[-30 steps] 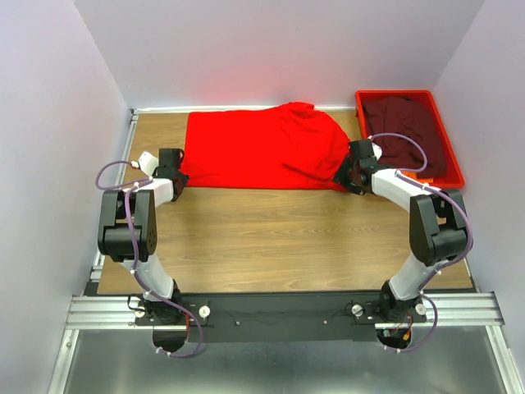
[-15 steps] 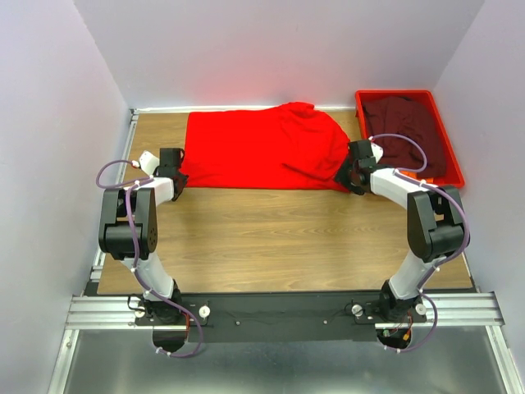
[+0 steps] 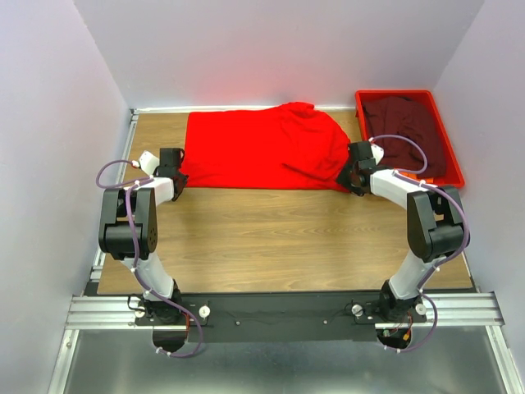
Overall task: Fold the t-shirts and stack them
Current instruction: Fold the tshirt
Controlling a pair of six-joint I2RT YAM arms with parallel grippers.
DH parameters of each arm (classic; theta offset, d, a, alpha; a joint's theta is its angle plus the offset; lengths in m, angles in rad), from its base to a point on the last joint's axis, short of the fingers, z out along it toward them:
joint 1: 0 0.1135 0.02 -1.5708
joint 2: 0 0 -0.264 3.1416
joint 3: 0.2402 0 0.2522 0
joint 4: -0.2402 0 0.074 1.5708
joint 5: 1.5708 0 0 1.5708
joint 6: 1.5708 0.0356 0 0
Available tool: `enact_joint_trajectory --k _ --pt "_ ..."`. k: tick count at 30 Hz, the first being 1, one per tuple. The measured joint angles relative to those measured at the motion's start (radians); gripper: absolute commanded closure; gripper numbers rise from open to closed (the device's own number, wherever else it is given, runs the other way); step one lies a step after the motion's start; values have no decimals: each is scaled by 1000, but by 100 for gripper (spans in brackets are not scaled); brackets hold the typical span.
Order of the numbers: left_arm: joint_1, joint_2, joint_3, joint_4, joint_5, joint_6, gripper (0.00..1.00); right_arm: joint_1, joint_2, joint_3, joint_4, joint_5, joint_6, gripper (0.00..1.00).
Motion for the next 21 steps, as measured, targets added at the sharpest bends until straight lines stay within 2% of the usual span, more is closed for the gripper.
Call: enact_joint_trajectory --k 1,2,3,7,14,21 --pt "0 0 0 0 0 2 100 0 0 0 2 0 -1 56" --pt "0 0 0 0 0 3 100 0 0 0 4 2 -3 72" --pt "0 0 0 0 0 3 100 0 0 0 5 4 -5 79" --pt "0 0 3 -9 0 10 100 0 0 1 7 13 -19 91" --pt "0 -3 52 -94 -38 41 100 0 -3 6 5 14 -45 95" --pt "0 -62 48 -159 -103 79 100 0 -78 -24 -11 11 -55 97"
